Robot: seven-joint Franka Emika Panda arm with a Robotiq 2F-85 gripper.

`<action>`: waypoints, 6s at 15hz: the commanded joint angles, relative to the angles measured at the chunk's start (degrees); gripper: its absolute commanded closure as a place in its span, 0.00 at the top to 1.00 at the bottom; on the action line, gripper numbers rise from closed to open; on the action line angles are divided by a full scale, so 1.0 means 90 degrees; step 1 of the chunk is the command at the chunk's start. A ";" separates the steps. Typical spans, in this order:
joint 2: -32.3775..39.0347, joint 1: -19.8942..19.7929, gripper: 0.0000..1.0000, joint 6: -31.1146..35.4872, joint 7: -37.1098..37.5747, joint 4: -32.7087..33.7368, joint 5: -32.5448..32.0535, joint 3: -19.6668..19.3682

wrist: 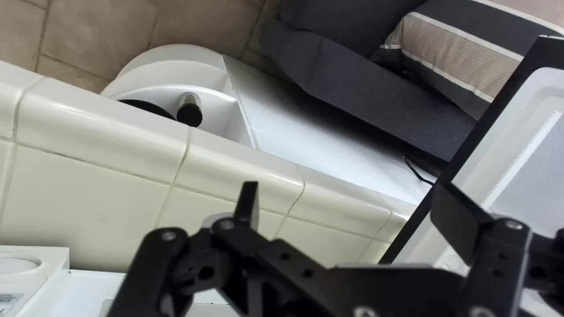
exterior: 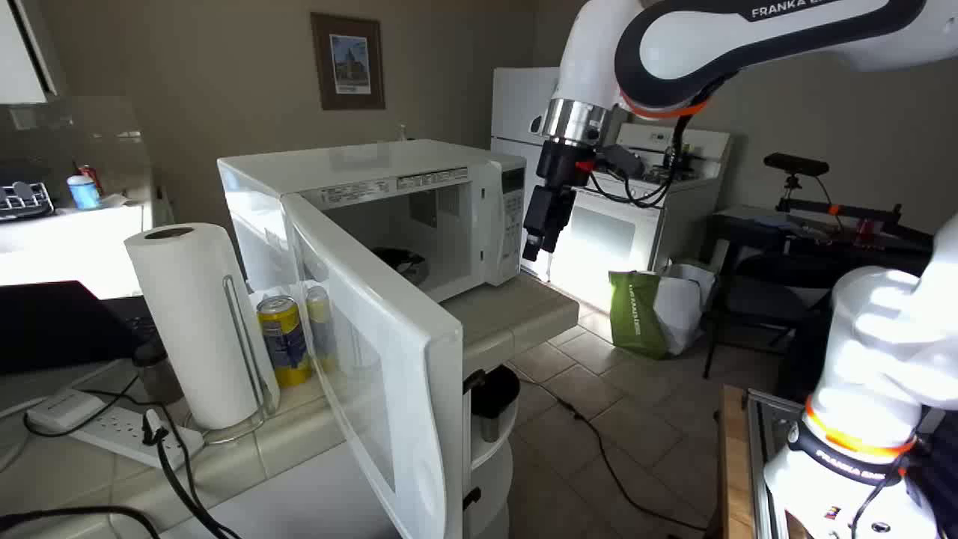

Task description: Close the microwave

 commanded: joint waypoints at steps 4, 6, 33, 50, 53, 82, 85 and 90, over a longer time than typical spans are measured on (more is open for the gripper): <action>0.0002 -0.0053 1.00 -0.0016 -0.0014 0.0011 0.0016 0.0044; 0.0002 -0.0053 1.00 -0.0016 -0.0014 0.0011 0.0016 0.0044; 0.1074 0.0579 0.00 0.1966 0.1116 0.2199 -0.3716 0.3471; 0.1708 0.1417 0.00 0.2193 0.0366 0.2189 -0.3487 0.2789; 0.1736 0.1526 0.00 0.2397 0.0371 0.2166 -0.3354 0.2717; 0.1822 0.1401 0.00 -0.1463 0.4062 0.2284 -0.6081 0.2333; 0.1895 0.1317 0.00 -0.1603 0.4718 0.2186 -0.6488 0.2204; 0.2068 0.1170 0.00 -0.1569 0.5486 0.1866 -0.6918 0.1884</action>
